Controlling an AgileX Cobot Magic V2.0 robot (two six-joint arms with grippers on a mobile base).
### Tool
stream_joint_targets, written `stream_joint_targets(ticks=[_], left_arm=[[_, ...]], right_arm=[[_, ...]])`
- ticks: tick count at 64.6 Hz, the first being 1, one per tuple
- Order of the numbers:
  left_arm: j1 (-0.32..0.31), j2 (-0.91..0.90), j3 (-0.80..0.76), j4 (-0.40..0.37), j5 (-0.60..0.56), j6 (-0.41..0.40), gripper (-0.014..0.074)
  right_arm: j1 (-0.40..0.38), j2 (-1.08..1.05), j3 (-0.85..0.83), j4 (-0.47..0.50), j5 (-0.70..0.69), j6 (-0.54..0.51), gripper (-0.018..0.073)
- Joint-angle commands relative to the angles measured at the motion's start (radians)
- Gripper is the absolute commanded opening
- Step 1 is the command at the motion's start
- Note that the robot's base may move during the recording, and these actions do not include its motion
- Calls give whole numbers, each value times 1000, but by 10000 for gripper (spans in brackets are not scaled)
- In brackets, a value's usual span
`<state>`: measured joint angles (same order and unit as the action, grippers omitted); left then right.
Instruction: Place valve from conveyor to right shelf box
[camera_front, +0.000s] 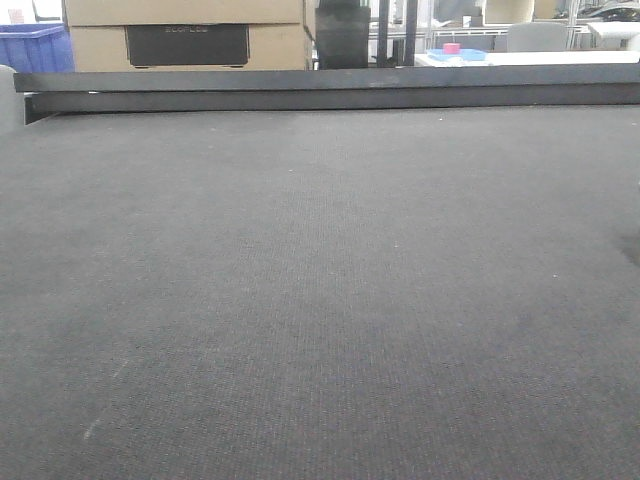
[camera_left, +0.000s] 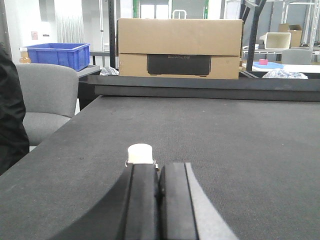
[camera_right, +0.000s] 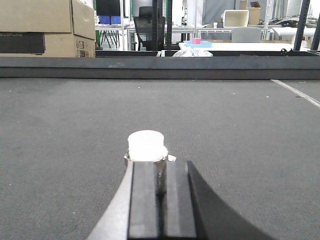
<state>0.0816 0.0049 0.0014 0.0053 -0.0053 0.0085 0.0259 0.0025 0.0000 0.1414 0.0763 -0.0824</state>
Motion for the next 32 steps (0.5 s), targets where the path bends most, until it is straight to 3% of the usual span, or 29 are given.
stream_joint_targets(ticks=[1, 17, 28, 32], left_arm=[[6, -5, -1, 0, -31, -2, -111], [6, -5, -1, -5, -65, -2, -111], [6, -5, -1, -5, -220, -2, -111], [6, -5, -6, -5, -218, -2, -111]], right_arm=[[-4, -3, 0, 0, -27, -3, -162], [-4, -3, 0, 0, -117, -3, -162], [-4, -3, 0, 0, -225, -3, -162], [-4, -3, 0, 0, -257, -3, -162]])
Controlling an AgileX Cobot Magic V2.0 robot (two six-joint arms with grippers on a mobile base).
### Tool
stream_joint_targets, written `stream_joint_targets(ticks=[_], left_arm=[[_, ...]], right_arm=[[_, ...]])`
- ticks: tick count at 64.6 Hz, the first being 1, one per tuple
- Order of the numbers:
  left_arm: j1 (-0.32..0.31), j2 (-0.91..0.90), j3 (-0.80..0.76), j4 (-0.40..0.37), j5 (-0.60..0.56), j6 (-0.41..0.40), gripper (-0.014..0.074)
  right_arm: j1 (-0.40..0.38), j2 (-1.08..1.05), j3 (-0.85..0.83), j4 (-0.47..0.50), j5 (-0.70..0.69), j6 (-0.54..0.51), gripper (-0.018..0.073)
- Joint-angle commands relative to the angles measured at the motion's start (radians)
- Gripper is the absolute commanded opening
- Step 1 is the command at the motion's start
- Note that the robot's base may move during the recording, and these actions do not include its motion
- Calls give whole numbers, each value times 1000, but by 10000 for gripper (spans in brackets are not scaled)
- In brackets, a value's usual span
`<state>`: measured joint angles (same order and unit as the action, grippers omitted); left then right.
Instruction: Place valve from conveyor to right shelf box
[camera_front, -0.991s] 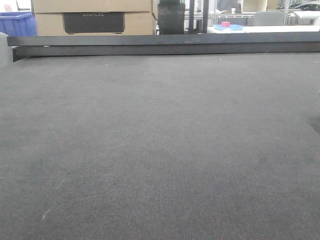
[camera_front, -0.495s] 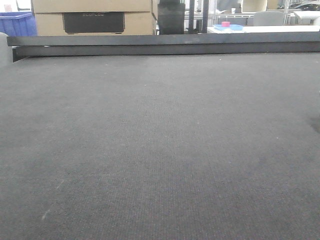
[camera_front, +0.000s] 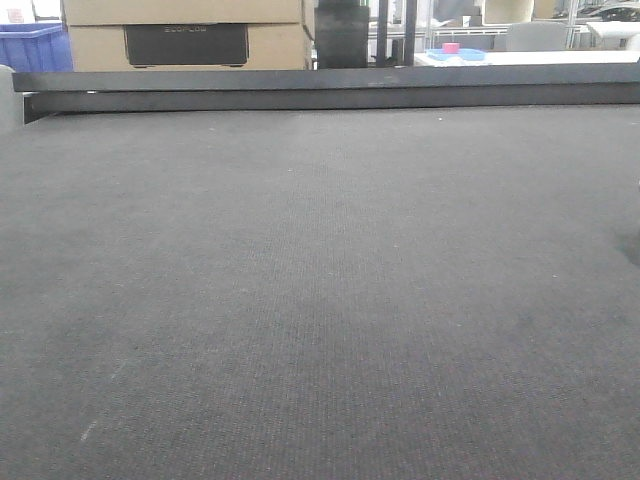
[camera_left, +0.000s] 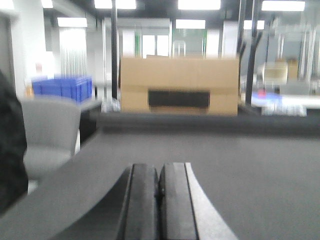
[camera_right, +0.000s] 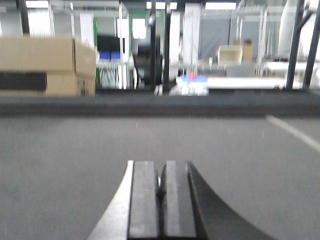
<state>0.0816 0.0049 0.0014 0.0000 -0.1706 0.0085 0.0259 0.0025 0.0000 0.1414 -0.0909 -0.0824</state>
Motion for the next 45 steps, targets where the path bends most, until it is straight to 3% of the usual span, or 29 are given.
stream_joint_targets(ticks=[1, 6, 18, 25, 31, 37, 45], left_arm=[[6, -5, -15, 0, -48, -2, -111], [6, -5, -80, 0, -4, -2, -111], [6, 80, -349, 6, 294, -2, -68], [6, 192, -492, 11, 450, -2, 111], [6, 285, -579, 9, 514, -2, 316], [5, 368, -646, -6, 549, -2, 491], [5, 453, -705, -103, 591, -2, 594]], right_arm=[[-4, -3, 0, 0, -90, -3, -162], [-4, -3, -59, 0, -55, -3, -162], [-4, 10, -309, 0, 272, -3, -117], [-4, 73, -420, 0, 369, -3, 96], [-4, 151, -484, 0, 384, -3, 360], [-4, 232, -522, -3, 379, -3, 554], [-4, 334, -532, -10, 337, -3, 556]])
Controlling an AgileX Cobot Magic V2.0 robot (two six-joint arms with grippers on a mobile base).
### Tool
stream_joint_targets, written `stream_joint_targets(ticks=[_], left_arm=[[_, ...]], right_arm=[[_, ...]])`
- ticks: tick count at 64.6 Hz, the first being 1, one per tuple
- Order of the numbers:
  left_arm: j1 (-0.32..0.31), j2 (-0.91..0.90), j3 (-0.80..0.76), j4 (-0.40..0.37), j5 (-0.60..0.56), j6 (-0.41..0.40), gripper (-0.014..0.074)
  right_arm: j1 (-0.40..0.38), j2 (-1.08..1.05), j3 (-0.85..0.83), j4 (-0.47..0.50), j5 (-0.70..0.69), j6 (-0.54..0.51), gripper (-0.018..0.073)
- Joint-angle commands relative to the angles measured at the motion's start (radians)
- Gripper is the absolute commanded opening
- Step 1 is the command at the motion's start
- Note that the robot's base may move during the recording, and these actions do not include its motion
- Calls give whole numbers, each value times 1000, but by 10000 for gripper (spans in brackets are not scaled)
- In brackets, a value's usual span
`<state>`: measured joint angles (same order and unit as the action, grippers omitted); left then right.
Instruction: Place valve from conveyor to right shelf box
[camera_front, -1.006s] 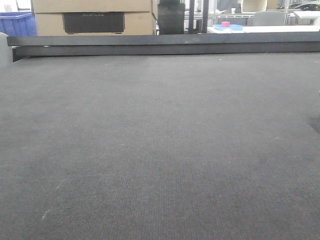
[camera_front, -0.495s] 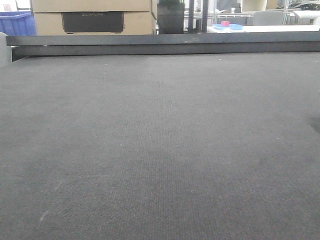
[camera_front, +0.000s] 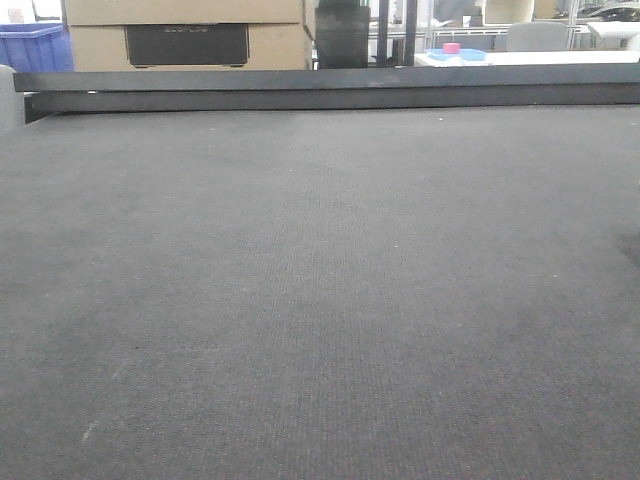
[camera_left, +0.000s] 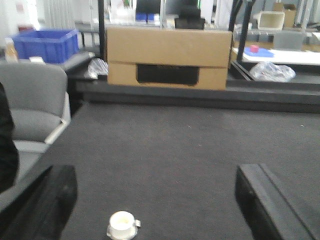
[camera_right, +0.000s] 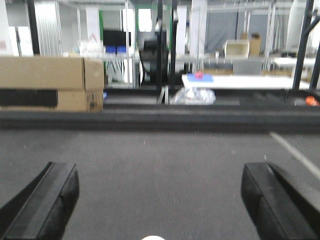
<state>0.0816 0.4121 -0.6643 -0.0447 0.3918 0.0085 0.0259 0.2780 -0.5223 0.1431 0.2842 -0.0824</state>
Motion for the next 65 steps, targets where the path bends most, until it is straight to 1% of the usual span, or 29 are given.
stream_joint_targets(ticks=[1, 4, 7, 10, 14, 16, 22, 26, 30, 34, 38, 42, 44, 45, 59, 65], left_arm=[[5, 55, -52, -74, 37, -2, 594], [2, 89, -80, -94, 74, -2, 588], [-8, 125, -108, -94, 119, -2, 580], [-19, 158, -143, -82, 165, -2, 571], [-32, 210, -188, -60, 244, -2, 561], [-37, 233, -211, -50, 278, -2, 558], [-51, 319, -289, -6, 378, -9, 558], [-58, 364, -335, 16, 417, -9, 558], [-65, 409, -371, 34, 449, -9, 558], [-67, 444, -405, 36, 467, -9, 558], [-67, 480, -434, 36, 486, -9, 558], [-67, 502, -448, 45, 495, -9, 558], [-67, 510, -453, 45, 495, -9, 558], [-67, 513, -453, 45, 495, -2, 558], [-67, 531, -455, 45, 503, -2, 558], [-67, 532, -455, 50, 502, -2, 558]], right_arm=[[-4, 69, -9, -12, -43, -3, 553], [-4, 104, -20, -12, -69, -3, 546], [-4, 137, -41, -12, -65, -3, 538], [-4, 182, -79, -12, -46, -3, 529], [-4, 242, -136, -14, 11, -3, 506], [-4, 285, -170, -16, 48, -3, 497], [-4, 408, -307, -17, 218, -3, 449], [-4, 497, -398, -18, 327, -3, 424], [-4, 573, -476, -24, 418, -3, 421], [-4, 655, -557, -26, 518, -3, 430], [-4, 738, -633, -28, 615, -3, 459], [-4, 794, -678, -28, 681, -3, 511], [-4, 826, -695, -28, 711, -3, 557], [-4, 839, -706, -28, 721, -3, 575], [-4, 992, -723, -28, 776, -3, 568], [-4, 1054, -723, -28, 794, 16, 568]])
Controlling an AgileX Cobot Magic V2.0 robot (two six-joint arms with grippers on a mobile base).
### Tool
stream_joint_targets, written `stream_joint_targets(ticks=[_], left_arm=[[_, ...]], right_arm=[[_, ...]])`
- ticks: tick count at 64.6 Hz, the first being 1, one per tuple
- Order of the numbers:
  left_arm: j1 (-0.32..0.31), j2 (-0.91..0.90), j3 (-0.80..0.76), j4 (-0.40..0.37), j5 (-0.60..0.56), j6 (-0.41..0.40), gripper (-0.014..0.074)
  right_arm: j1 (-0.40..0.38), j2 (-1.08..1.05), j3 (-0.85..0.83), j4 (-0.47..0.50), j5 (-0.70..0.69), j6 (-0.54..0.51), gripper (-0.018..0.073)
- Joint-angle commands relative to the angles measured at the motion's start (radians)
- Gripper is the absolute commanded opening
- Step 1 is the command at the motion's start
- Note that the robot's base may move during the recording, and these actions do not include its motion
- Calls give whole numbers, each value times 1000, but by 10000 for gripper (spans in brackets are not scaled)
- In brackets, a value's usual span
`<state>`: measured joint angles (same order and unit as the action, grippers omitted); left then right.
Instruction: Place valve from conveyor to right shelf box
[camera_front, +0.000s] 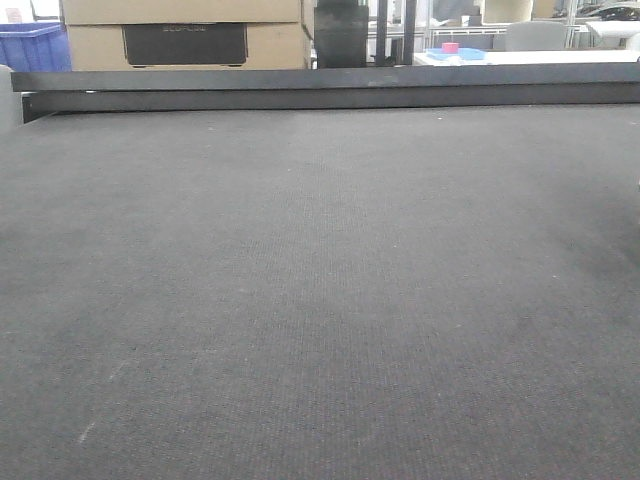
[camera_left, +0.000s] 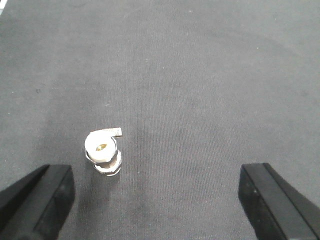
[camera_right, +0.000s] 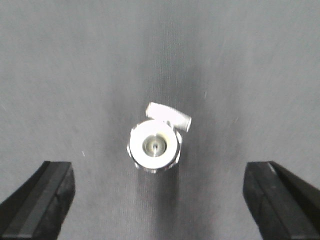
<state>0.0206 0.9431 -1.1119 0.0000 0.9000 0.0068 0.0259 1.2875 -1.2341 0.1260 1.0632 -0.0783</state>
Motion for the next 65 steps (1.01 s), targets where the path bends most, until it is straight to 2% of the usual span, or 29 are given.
stream_joint_targets(ticks=[1, 20, 43, 60, 65], left_arm=[[-6, 1, -7, 5, -6, 0, 558], [-6, 2, -7, 5, -6, 0, 558], [-6, 2, -7, 5, -2, 0, 558], [-6, 2, -7, 5, 3, 0, 558], [-6, 2, -7, 5, 3, 0, 558]], right_arm=[[-4, 55, -11, -11, 17, 15, 568], [-4, 239, -11, -11, -12, 57, 568], [-4, 359, -9, -11, -68, 202, 568], [-4, 382, -9, -11, -68, 204, 567], [-4, 382, -9, -9, -68, 204, 528]])
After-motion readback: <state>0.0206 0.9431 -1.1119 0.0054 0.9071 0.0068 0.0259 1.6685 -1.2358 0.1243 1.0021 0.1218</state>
